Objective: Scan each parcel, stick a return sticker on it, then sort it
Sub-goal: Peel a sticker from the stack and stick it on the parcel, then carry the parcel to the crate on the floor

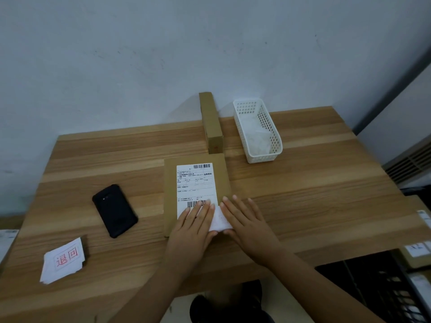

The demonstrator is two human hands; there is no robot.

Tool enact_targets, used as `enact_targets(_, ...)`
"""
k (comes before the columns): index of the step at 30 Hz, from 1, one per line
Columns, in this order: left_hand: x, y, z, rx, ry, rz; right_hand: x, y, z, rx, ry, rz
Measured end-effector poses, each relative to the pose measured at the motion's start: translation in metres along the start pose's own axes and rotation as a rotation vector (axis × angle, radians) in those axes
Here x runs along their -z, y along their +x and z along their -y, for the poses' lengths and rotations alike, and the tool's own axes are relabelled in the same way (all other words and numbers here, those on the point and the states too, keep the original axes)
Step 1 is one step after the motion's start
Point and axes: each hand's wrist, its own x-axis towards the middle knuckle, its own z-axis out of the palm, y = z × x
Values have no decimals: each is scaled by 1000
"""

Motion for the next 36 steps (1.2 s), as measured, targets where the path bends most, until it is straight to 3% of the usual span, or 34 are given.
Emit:
enact_targets(3, 11, -2, -2, 71, -121, -4, 5, 1, 5, -69, 177, -12)
enact_targets(6, 23, -12, 7, 342, -301, -49, 11, 2, 12, -245, 511, -3)
enact_targets(9, 28, -25, 22, 658, -494, 49, 21, 6, 19, -443, 888, 20)
enact_targets(12, 31, -28, 26, 773, -818, 81, 24, 11, 28, -513, 1111, 38)
enact_targets(17, 45, -24, 7, 690, -881, -55, 32, -7, 35, -548, 1119, -81)
enact_targets(23, 72, -6, -51, 520, -984, -101, 67, -68, 16, -668, 1082, -289)
enact_targets(36, 101, 11, -326, 20, -1091, 51, 142, -362, -46, -988, 876, -785)
